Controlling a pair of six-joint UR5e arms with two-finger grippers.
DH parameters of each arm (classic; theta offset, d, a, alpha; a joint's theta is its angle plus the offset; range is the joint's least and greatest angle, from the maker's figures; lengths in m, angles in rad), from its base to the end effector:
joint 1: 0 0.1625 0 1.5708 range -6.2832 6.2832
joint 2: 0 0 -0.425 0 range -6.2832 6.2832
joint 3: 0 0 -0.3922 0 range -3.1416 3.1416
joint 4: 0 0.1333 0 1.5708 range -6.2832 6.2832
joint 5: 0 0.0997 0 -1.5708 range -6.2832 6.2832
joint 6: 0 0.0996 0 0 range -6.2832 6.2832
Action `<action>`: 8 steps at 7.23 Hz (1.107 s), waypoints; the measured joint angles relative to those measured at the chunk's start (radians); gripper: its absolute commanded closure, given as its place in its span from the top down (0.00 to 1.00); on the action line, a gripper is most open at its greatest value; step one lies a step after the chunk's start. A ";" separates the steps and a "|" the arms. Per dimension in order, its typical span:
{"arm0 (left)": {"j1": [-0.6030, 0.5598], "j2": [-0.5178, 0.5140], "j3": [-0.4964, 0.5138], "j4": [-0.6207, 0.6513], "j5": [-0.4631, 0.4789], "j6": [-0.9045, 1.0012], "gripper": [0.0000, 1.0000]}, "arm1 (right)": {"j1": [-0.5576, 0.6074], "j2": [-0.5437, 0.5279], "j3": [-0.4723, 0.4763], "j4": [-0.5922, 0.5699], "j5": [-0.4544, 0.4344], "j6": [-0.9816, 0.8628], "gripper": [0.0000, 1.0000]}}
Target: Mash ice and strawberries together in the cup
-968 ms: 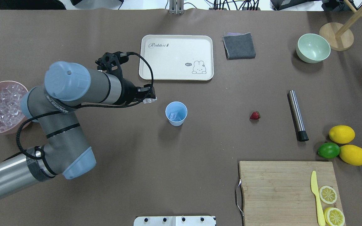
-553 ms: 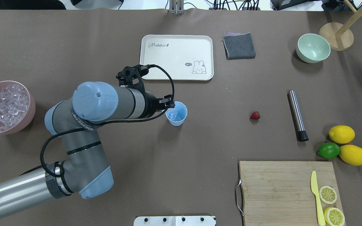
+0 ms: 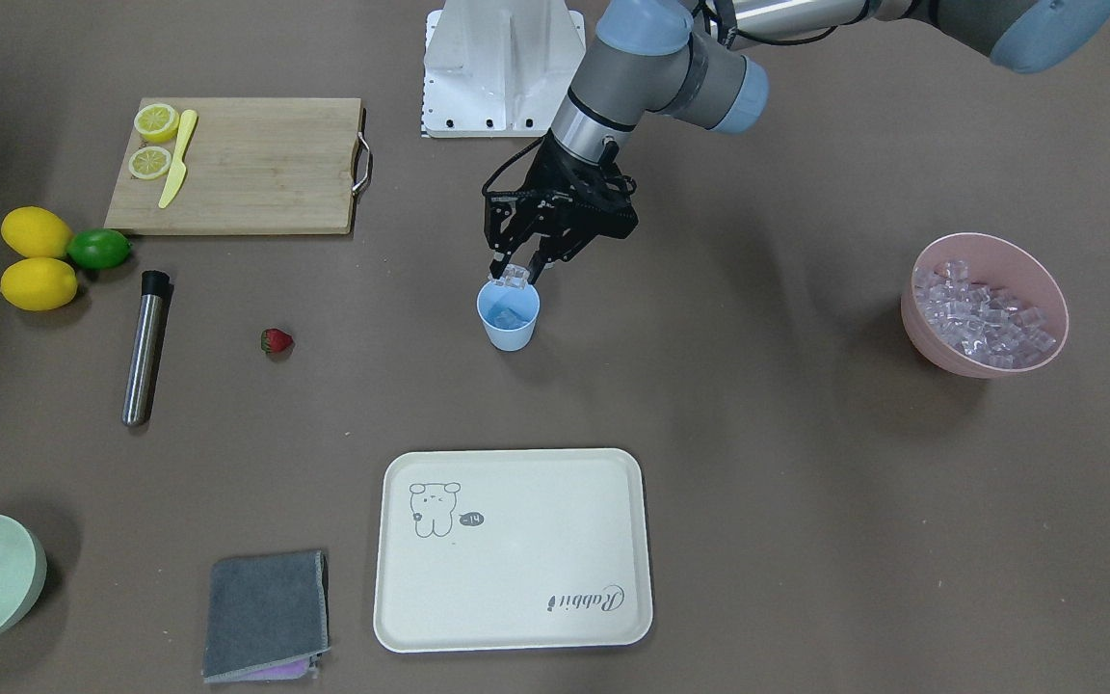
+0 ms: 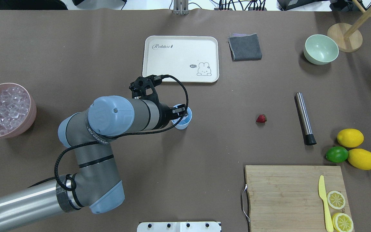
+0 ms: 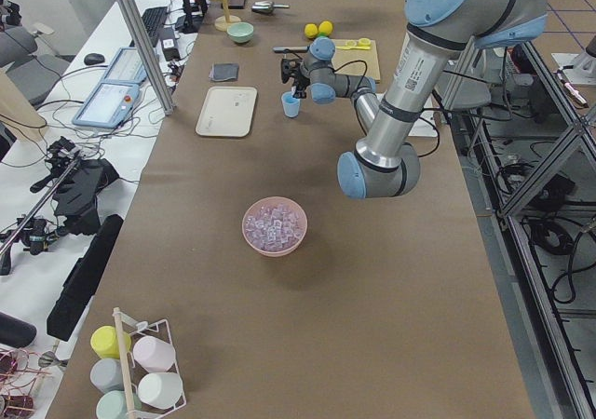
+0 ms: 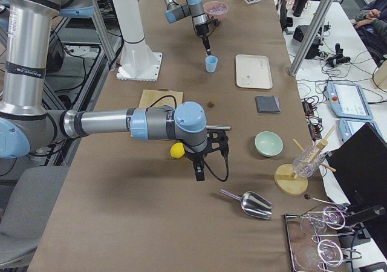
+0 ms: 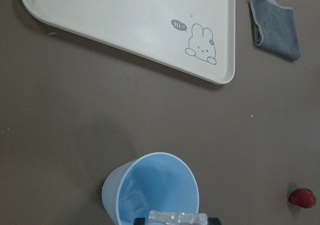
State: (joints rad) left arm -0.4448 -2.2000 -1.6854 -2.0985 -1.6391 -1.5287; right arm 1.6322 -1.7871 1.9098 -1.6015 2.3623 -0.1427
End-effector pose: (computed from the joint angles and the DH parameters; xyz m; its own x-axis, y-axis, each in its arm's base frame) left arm 0.5441 -0.3995 0.1746 0.2815 -0.0877 -0.9555 0.3589 0.9332 0.0201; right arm 0.0871 -0.3992 0.5901 0.7070 -0.1632 0.6881 0.0399 0.9806 0.1917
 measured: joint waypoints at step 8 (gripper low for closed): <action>-0.003 -0.001 0.009 -0.001 0.001 -0.001 0.97 | 0.000 0.000 0.000 0.000 0.000 0.000 1.00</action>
State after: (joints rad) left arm -0.4479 -2.2015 -1.6762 -2.1000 -1.6383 -1.5297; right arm 1.6322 -1.7871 1.9098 -1.6015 2.3623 -0.1426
